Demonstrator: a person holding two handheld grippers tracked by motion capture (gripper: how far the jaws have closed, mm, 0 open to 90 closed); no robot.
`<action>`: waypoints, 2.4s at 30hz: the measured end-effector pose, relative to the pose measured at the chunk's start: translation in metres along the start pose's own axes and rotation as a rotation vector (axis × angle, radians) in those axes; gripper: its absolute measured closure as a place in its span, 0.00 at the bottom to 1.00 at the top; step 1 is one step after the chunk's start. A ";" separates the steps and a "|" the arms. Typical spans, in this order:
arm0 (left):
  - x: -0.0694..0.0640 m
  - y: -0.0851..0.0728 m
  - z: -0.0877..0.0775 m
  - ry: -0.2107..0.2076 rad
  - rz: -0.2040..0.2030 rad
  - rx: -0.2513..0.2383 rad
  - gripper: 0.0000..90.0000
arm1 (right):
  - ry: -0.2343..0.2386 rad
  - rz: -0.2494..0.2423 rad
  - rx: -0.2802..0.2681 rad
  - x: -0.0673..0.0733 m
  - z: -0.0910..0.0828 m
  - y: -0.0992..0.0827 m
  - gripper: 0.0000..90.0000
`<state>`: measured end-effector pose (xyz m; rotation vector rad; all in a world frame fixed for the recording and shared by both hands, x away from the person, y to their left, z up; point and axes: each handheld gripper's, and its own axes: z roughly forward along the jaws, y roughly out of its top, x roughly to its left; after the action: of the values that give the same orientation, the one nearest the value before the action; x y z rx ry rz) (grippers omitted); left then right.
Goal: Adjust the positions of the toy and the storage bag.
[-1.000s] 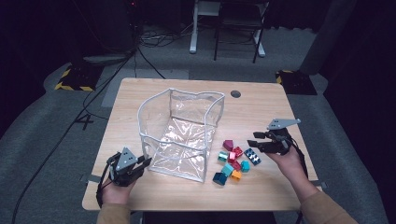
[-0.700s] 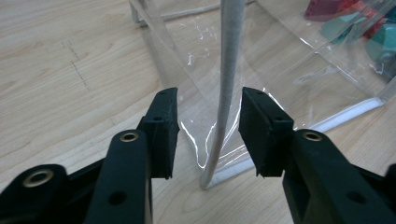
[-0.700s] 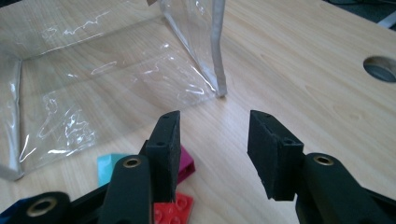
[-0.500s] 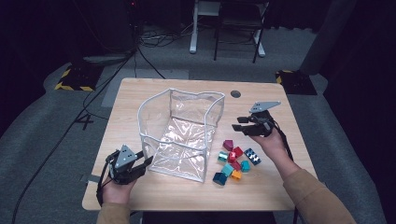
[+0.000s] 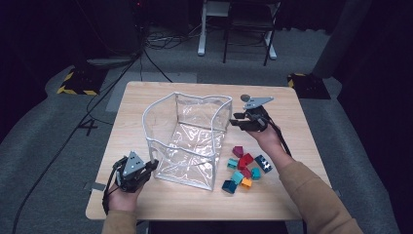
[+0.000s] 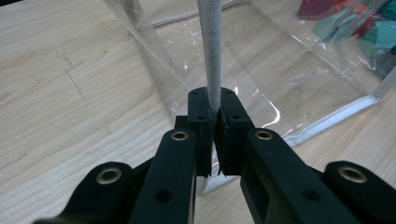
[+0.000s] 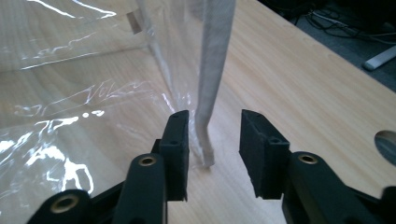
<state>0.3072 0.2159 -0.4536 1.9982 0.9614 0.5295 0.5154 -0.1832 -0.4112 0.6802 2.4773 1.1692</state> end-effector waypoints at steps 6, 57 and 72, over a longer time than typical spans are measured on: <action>-0.002 0.000 -0.001 0.003 0.007 0.004 0.96 | 0.032 -0.030 -0.011 0.003 0.004 0.008 0.94; -0.033 0.002 0.000 -0.053 0.049 -0.027 0.47 | 0.017 0.135 0.002 0.024 -0.100 -0.066 0.55; -0.019 -0.036 0.008 0.025 0.043 0.115 0.36 | 0.029 0.181 0.114 0.035 -0.090 -0.107 0.52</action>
<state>0.2845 0.2096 -0.4879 2.1230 0.9859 0.5348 0.4134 -0.2798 -0.4422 0.9424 2.5663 1.1123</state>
